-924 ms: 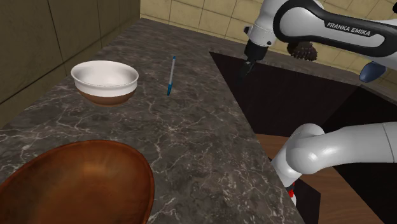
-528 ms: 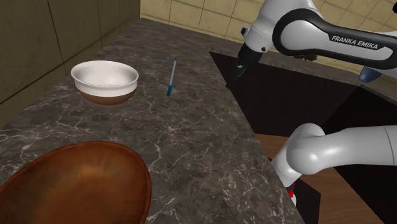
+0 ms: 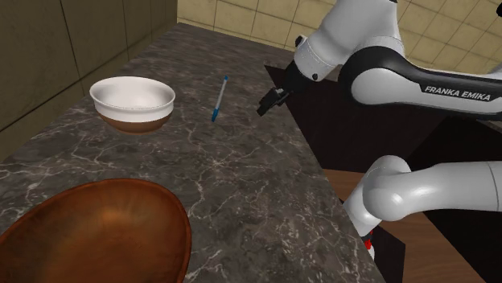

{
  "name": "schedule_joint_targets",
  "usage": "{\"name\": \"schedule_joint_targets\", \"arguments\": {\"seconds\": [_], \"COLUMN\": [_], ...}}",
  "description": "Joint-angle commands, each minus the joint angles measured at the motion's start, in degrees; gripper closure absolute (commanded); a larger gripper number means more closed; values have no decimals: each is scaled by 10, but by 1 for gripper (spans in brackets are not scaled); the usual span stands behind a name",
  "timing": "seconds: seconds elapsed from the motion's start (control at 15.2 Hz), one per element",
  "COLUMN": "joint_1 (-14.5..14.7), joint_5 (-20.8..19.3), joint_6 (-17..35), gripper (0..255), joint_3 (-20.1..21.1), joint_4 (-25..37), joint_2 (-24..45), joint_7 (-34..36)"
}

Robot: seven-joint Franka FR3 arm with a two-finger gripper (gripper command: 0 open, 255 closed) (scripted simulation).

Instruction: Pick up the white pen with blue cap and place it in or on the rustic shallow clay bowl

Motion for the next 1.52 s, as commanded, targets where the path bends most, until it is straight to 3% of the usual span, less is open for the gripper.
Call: {"name": "schedule_joint_targets", "arguments": {"seconds": [0.0,0.33,0.59,1.12,1.45], "joint_1": [-7,-52,-122,-179,-179], "joint_5": [4,-5,-28,-48,-48], "joint_6": [49,155,223,287,287], "gripper": [0,0,0,0,0], "joint_3": [36,145,246,290,290], "joint_4": [-2,13,46,43,43], "joint_2": [8,33,49,93,93], "joint_7": [45,166,269,290,290]}}
